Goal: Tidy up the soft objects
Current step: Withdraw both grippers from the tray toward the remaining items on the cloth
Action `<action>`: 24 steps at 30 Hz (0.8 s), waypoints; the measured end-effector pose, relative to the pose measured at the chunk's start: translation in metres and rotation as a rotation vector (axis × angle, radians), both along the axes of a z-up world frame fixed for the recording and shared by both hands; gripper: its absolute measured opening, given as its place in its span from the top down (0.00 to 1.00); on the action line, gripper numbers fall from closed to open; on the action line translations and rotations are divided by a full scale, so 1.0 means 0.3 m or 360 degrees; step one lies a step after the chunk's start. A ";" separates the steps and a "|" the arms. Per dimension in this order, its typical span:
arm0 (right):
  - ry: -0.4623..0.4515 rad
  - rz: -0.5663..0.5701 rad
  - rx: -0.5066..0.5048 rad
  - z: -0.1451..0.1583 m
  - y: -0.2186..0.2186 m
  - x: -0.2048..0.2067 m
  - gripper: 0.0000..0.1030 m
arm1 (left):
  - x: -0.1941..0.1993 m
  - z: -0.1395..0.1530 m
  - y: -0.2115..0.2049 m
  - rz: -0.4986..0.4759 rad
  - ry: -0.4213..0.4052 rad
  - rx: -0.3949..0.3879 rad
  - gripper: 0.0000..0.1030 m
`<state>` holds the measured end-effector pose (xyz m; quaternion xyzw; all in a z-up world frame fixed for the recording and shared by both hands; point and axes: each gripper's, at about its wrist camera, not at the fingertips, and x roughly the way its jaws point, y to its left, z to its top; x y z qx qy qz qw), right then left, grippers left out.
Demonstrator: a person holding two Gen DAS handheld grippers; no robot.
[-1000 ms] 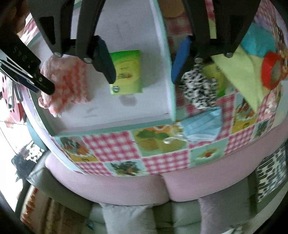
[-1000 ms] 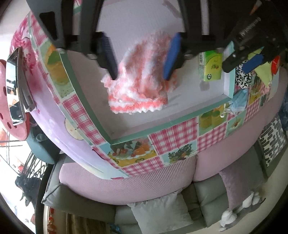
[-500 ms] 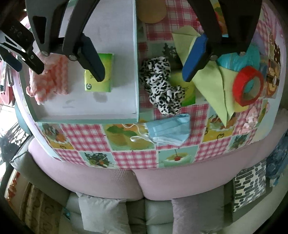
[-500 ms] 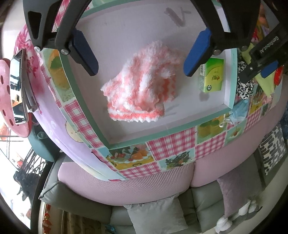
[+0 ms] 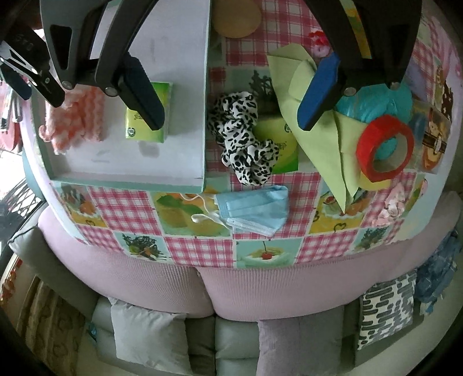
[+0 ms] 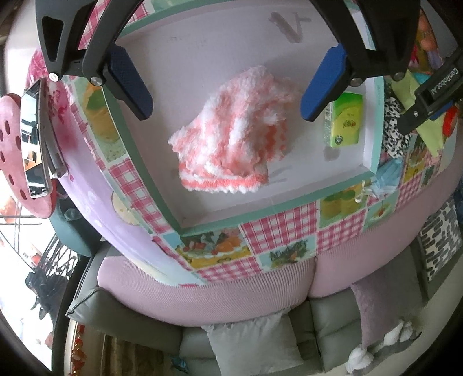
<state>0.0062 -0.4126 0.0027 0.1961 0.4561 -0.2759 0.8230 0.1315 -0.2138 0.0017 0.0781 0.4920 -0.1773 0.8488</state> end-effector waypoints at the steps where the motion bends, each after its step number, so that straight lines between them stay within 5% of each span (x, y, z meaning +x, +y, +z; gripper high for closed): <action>1: -0.0035 -0.0003 -0.0001 0.011 0.003 -0.004 0.00 | 0.001 0.003 0.006 0.0010 0.0006 -0.0017 0.09; 11: -0.0165 0.0052 0.0000 0.053 0.078 0.025 0.00 | -0.004 0.092 0.090 0.0047 -0.0005 -0.0149 0.09; 24: -0.0148 0.0348 0.0159 0.043 0.298 0.159 0.00 | 0.001 0.244 0.374 0.0247 -0.0236 0.0001 0.09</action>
